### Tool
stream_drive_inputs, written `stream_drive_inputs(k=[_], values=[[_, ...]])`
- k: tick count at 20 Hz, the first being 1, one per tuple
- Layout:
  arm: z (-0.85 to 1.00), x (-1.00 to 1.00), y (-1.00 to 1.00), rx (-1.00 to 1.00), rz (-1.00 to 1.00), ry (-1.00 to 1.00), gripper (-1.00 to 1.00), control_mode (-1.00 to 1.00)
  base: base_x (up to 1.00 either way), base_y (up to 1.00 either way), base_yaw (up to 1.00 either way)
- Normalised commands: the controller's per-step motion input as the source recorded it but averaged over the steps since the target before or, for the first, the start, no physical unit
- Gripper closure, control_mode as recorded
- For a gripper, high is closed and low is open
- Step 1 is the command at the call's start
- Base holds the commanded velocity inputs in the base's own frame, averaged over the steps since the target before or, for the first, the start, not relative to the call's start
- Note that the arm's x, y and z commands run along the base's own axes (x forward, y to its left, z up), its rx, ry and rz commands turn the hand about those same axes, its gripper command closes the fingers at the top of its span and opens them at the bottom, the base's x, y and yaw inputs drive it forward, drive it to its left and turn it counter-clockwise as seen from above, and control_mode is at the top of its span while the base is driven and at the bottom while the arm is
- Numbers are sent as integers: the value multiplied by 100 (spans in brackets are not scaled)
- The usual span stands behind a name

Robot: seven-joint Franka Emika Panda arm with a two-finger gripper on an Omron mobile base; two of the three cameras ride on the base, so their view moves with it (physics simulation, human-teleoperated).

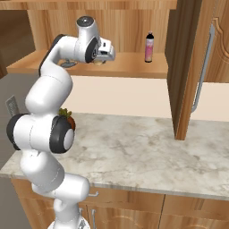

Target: Pick the candle and candle from the dining table and place them in the open cabinet. Close the cabinet after placing the objects.

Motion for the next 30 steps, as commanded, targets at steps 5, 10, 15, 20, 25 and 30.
stream_drive_inputs(k=[5,10,15,20,25,30], values=[[-23,7,-2,-1,2,0,100,-100,0,0,0],[-26,0,0,-3,1,-2,100,-100,0,0,0],[-20,0,0,-2,0,0,-100,-100,0,0,0],[-12,5,-3,0,0,1,-100,-100,0,0,0],[-1,5,-3,0,0,2,-100,-100,0,0,0],[4,0,0,0,0,3,-100,-100,0,0,0]])
